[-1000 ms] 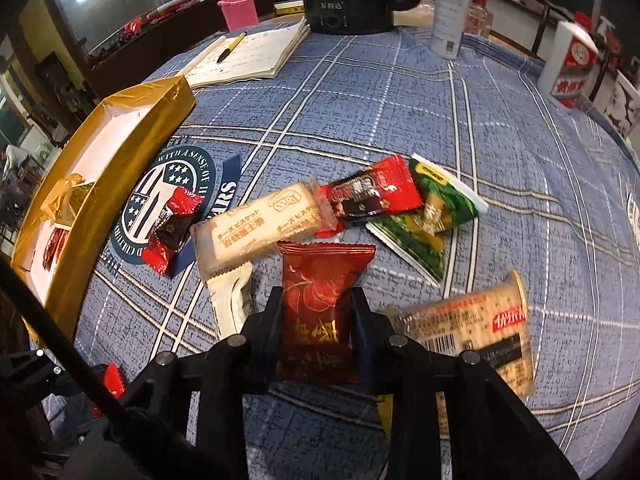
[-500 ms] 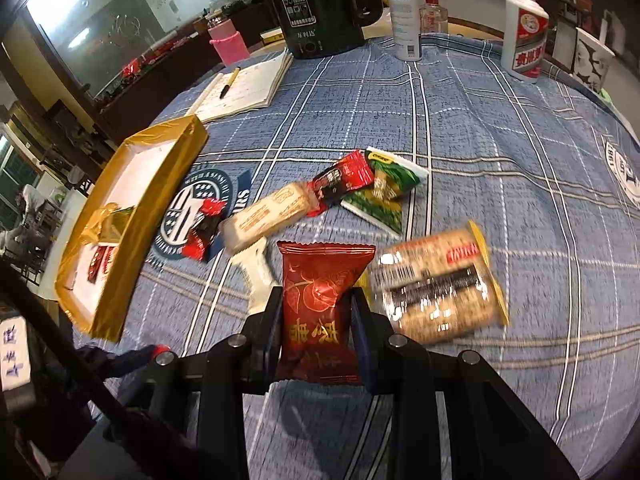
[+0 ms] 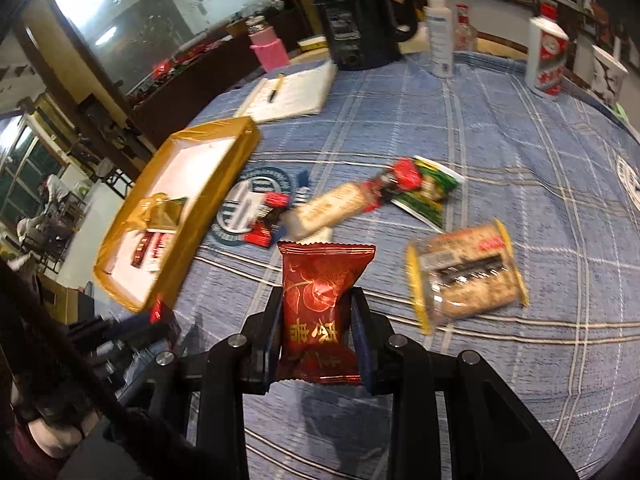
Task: Organize snacks
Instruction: 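Carry both snacks over the white tray and open both tools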
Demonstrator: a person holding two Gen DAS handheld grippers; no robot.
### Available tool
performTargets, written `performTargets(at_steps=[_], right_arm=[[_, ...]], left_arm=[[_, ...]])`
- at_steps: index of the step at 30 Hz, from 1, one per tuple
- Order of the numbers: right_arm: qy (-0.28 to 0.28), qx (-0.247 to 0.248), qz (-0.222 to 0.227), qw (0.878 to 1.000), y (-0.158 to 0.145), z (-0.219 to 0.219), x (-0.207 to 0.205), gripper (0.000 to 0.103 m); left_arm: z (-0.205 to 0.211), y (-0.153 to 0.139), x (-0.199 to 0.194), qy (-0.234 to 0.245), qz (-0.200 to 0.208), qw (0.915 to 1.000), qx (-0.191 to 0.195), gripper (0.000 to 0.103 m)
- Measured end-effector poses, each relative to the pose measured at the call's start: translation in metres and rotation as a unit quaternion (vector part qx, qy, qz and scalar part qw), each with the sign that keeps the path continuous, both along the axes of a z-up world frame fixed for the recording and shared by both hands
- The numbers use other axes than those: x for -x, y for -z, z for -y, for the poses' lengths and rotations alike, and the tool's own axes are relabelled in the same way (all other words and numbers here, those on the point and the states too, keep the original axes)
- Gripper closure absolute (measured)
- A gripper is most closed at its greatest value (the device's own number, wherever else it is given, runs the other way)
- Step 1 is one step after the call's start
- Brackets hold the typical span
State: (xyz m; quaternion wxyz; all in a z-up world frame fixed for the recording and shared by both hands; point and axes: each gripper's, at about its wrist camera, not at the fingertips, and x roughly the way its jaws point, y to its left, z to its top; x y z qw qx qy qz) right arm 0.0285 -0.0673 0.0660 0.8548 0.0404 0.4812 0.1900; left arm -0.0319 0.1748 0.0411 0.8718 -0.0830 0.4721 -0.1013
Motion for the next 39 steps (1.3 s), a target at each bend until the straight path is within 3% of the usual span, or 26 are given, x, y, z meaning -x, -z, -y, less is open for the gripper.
performTargets(at_steps=[2,6,12,20,23,28,32,39], right_arm=[[-0.012,-0.001,0.005,1.000,-0.003,-0.013,0.000,0.072],[-0.039,-0.006,0.008,0.999,-0.009,-0.046,-0.003,0.072],[-0.085,-0.018,0.009,0.996,-0.014,-0.114,-0.014,0.072],[-0.128,-0.015,-0.020,0.992,0.015,-0.200,-0.039,0.072],[-0.126,0.003,-0.019,0.992,0.026,-0.219,-0.047,0.072],[-0.120,0.034,-0.004,0.992,0.034,-0.241,-0.062,0.072],[-0.110,0.036,0.003,0.993,0.035,-0.247,-0.072,0.070],[-0.107,0.035,0.024,0.993,0.019,-0.237,-0.066,0.068]], left_arm=[[-0.020,-0.007,-0.002,-0.020,0.006,0.9996,0.019,0.083],[-0.059,-0.018,-0.005,-0.049,0.017,0.9977,0.045,0.097],[-0.100,-0.015,-0.025,-0.082,0.016,0.9960,0.031,0.097],[-0.138,0.003,-0.048,-0.101,-0.010,0.9938,0.045,0.095],[-0.145,0.003,-0.047,-0.099,-0.012,0.9939,0.047,0.087],[-0.158,-0.007,-0.040,-0.114,0.000,0.9920,0.053,0.044],[-0.167,-0.018,-0.034,-0.135,0.006,0.9894,0.054,0.034],[-0.168,-0.021,-0.022,-0.162,0.010,0.9834,0.082,0.033]])
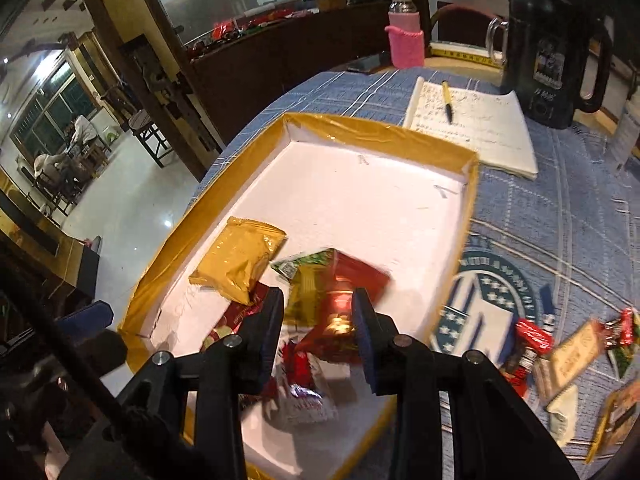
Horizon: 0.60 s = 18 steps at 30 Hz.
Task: Organize snacks
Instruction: 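Carry both snacks over the white tray and open both tools, then grasp the white candy with the left tool while the right tool reaches the green packet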
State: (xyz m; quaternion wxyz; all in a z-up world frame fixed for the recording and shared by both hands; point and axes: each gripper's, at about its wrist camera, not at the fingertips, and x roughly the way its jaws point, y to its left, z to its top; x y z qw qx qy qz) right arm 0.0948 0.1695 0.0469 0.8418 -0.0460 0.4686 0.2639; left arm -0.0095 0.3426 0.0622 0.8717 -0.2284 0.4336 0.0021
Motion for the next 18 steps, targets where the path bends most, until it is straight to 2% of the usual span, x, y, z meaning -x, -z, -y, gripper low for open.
performTargets(at_steps=[3,6,12,18], right_arm=[[0.008,0.008,0.011,1.000,-0.008,0.020,0.009,0.068],[0.027,0.002,0.010,1.000,-0.013,0.050,0.015,0.068],[0.108,0.001,-0.006,0.994,-0.008,0.162,0.035,0.068],[0.213,0.008,-0.035,0.976,0.011,0.284,0.056,0.068]], left_arm=[[0.015,0.003,-0.002,0.009,-0.019,0.9998,0.003,0.034],[0.036,0.001,-0.002,0.022,-0.021,0.9995,0.011,0.034],[0.091,-0.008,-0.003,0.061,-0.010,0.9980,0.014,0.034],[0.160,-0.002,-0.014,0.116,-0.024,0.9928,0.017,0.034]])
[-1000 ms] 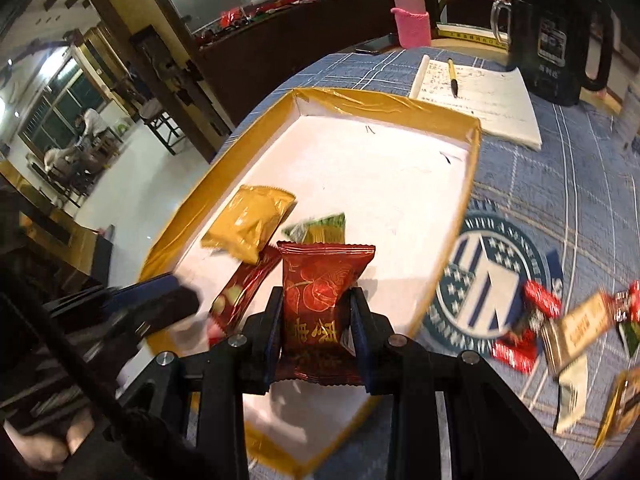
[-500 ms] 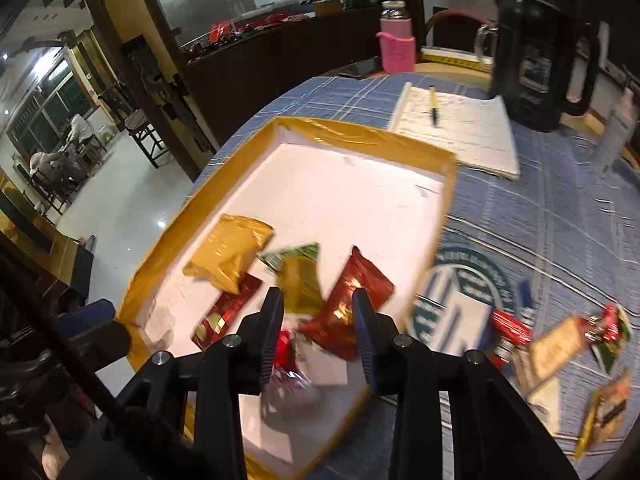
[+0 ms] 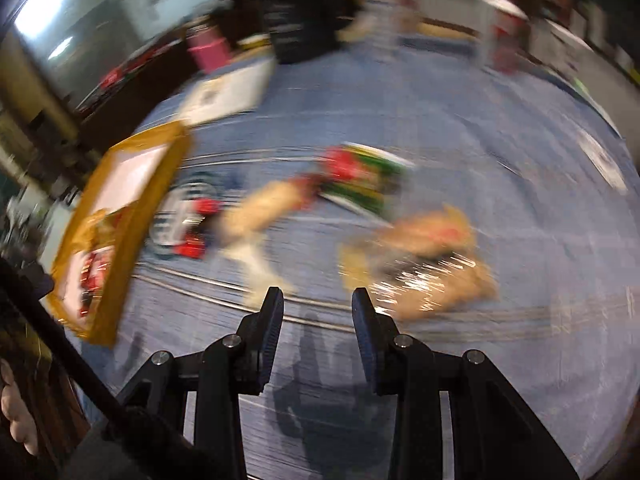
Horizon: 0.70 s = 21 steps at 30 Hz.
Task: Organize snacks
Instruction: 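Grasp the white candy with the left tool while the right tool reaches the green packet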
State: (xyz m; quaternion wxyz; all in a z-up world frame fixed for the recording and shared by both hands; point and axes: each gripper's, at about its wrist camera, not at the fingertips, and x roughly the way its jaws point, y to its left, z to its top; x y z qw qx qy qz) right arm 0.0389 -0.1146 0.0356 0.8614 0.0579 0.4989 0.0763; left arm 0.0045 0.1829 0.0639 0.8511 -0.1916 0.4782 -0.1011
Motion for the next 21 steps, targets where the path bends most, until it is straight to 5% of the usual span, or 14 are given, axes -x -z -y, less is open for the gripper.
performTargets(at_steps=[9,13,19,20,21], right_arm=[[0.044,-0.043,-0.012,0.998,0.009,0.072,0.001,0.067],[0.037,-0.042,-0.001,0.998,0.008,0.075,-0.009,0.058],[0.028,-0.061,-0.008,0.998,0.011,0.075,-0.024,0.057],[0.026,-0.060,-0.006,0.998,0.011,0.073,-0.025,0.057],[0.023,-0.057,-0.005,0.998,0.011,0.072,-0.026,0.057]], left_arm=[[0.104,0.037,-0.040,0.089,-0.028,0.9950,-0.036,0.033],[0.129,0.059,-0.059,0.095,-0.040,0.9929,-0.059,0.033],[0.151,0.077,-0.078,0.086,-0.040,0.9907,-0.097,0.035],[0.154,0.077,-0.080,0.089,-0.038,0.9892,-0.110,0.036],[0.157,0.077,-0.081,0.092,-0.035,0.9872,-0.126,0.051]])
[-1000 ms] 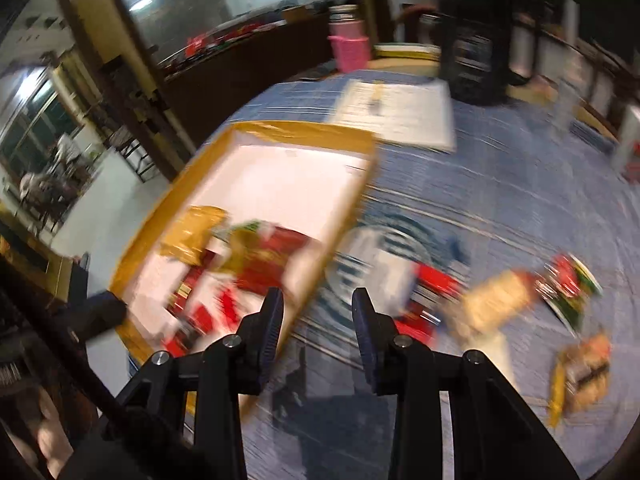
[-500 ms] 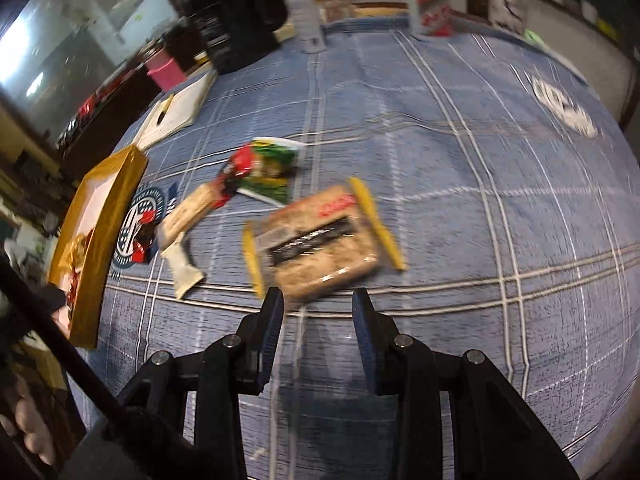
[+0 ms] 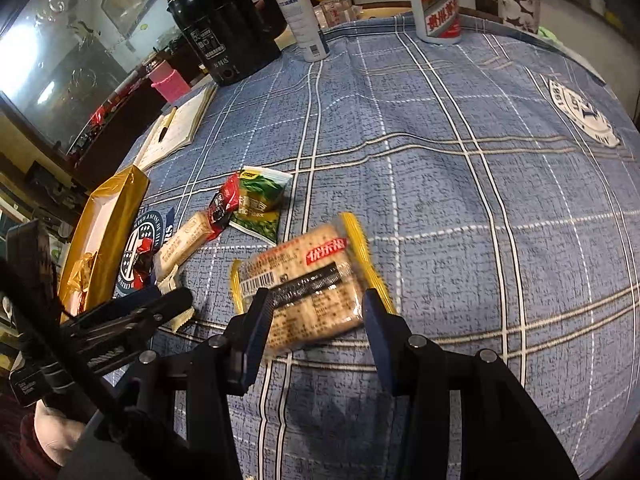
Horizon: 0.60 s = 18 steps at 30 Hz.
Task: Organize snacks
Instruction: 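Grasp the white candy with the left tool while the right tool reaches the green packet, then grasp the green packet with the right tool while both carry snacks into the tray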
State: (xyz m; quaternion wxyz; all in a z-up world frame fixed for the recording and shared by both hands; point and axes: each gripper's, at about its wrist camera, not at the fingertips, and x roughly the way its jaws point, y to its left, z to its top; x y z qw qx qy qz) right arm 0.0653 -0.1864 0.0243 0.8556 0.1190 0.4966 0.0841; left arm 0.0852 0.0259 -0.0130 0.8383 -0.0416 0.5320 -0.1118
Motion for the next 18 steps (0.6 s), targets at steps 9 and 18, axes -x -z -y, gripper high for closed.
performTargets(at_steps=[9,18], right_arm=[[-0.040,0.013,0.015,0.999,-0.009,-0.030,-0.028,0.057],[-0.042,0.073,0.024,0.996,-0.007,-0.050,-0.078,0.054]], left_arm=[[-0.022,-0.004,0.014,0.008,0.005,0.9997,0.024,0.072],[-0.067,-0.029,0.038,-0.025,0.024,0.9953,0.090,0.072]])
